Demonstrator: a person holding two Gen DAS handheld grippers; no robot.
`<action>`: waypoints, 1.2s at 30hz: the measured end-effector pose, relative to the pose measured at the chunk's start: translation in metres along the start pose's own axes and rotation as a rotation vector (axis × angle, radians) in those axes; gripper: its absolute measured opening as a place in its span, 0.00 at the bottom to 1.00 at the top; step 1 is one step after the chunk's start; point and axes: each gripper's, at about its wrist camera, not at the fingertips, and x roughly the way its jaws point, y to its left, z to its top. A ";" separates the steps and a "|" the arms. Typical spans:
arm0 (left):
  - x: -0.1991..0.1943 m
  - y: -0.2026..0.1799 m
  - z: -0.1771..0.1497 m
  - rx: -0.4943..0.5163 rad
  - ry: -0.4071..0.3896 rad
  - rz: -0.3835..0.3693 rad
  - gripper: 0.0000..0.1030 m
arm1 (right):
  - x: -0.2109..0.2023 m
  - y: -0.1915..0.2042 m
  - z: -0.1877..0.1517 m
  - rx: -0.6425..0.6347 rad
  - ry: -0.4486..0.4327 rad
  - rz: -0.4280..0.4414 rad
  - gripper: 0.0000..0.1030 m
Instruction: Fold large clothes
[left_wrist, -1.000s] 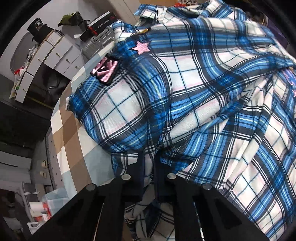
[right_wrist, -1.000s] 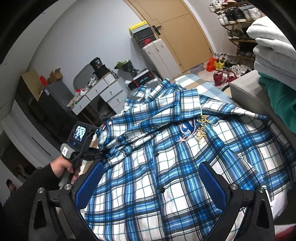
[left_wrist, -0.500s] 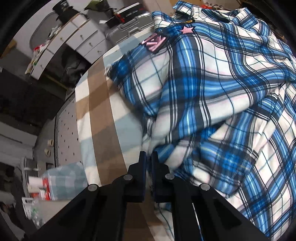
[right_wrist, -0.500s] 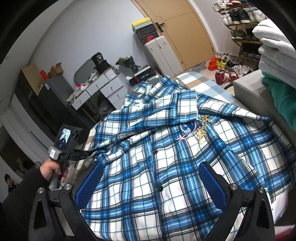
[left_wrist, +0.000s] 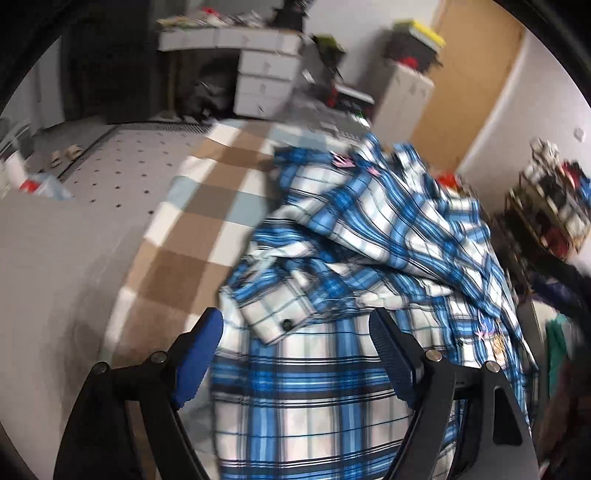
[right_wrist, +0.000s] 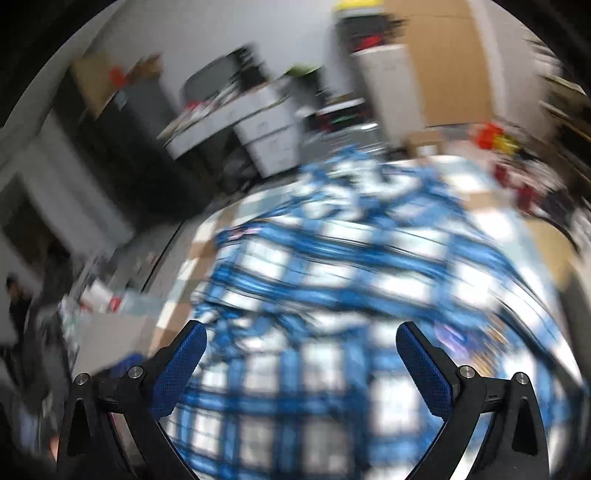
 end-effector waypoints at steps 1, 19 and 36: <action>0.003 0.006 0.005 -0.005 -0.007 0.002 0.76 | 0.024 0.012 0.012 -0.034 0.041 0.005 1.00; 0.034 0.045 0.033 0.008 -0.064 0.083 0.76 | 0.226 0.056 0.067 -0.256 0.288 -0.071 0.68; 0.134 -0.128 0.083 0.454 -0.059 0.138 0.85 | 0.129 -0.160 0.028 -0.205 0.287 -0.451 0.80</action>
